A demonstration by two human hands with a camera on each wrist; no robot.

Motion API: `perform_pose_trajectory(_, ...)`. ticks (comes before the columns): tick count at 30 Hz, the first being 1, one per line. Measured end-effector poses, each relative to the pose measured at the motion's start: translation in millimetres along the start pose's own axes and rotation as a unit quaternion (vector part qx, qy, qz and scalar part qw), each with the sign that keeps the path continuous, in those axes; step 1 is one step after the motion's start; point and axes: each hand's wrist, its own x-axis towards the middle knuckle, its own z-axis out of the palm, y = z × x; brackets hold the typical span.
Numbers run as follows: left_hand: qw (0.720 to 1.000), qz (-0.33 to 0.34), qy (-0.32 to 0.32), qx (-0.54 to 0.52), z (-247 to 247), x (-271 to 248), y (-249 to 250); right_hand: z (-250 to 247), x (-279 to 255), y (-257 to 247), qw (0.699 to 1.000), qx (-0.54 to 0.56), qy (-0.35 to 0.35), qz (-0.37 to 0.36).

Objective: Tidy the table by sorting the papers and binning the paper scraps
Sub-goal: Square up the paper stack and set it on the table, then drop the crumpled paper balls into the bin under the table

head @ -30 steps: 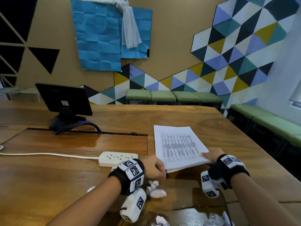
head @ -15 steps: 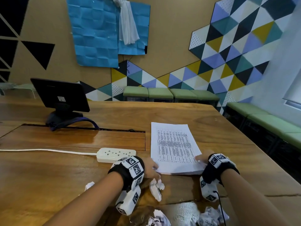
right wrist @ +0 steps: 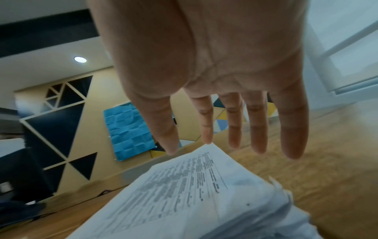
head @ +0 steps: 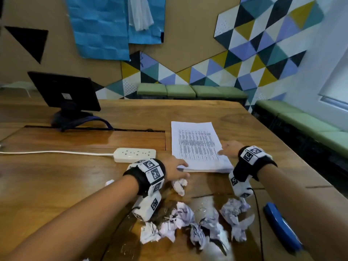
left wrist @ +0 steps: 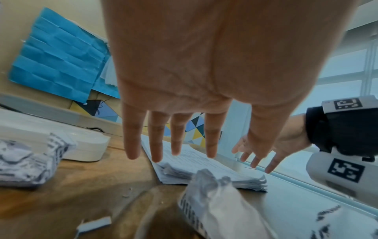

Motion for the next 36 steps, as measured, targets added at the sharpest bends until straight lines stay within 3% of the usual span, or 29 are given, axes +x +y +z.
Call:
perform_pose_trajectory(6, 0.999, 0.014, -0.027, 0.017, 14, -19, 9, 14, -49, 10, 0.997, -0.011, -0.020, -0.080)
perform_pose_trajectory(15, 0.999, -0.018, -0.026, 0.018, 26, -51, 16, 53, -146, 26, 0.976, -0.116, -0.155, -0.098)
perform_pose_trajectory(21, 0.999, -0.011, -0.031, -0.005, 25, -77, 25, 71, -160, 32, 0.976, -0.155, -0.123, -0.093)
perform_pose_trajectory(28, 0.997, -0.023, -0.047, 0.054, 41, -91, 36, 78, -172, 25, 0.978, -0.164, -0.092, -0.093)
perform_pose_trajectory(36, 0.998, -0.034, -0.010, 0.048, 57, -90, 44, 83, -174, 18, 0.985, -0.120, -0.083, -0.092)
